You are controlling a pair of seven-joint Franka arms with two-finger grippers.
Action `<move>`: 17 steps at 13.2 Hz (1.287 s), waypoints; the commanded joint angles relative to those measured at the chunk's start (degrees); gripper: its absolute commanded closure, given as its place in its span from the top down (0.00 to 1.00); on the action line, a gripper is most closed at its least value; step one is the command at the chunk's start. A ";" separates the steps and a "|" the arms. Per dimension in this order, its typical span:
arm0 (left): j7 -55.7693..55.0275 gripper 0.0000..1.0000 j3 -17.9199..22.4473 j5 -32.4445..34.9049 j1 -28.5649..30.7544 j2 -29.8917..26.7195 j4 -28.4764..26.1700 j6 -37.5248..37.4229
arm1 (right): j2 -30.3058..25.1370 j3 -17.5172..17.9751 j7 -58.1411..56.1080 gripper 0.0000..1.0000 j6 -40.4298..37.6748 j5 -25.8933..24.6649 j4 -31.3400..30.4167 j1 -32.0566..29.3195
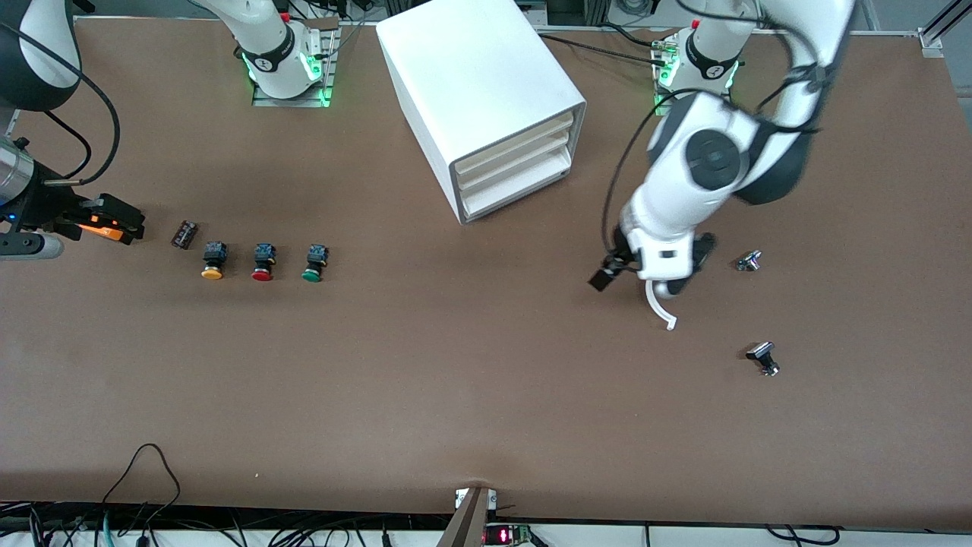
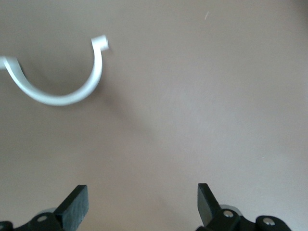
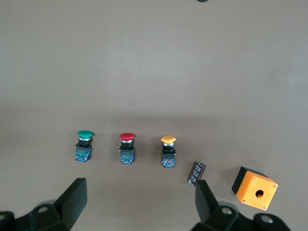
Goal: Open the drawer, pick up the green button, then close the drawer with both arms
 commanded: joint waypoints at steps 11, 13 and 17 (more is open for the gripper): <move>50.23 1.00 6.47 5.41 9.80 -15.55 0.53 -17.89 | -0.07 12.86 0.05 1.00 -0.31 -0.75 0.65 -12.44; 59.44 1.00 6.47 5.42 11.28 -15.55 0.53 -18.07 | -0.42 13.73 0.14 1.00 -0.23 -0.75 0.83 -12.44; 65.09 1.00 6.47 5.42 11.38 -15.55 1.15 -20.26 | -2.00 13.74 0.04 1.00 -2.14 -0.75 1.27 -12.44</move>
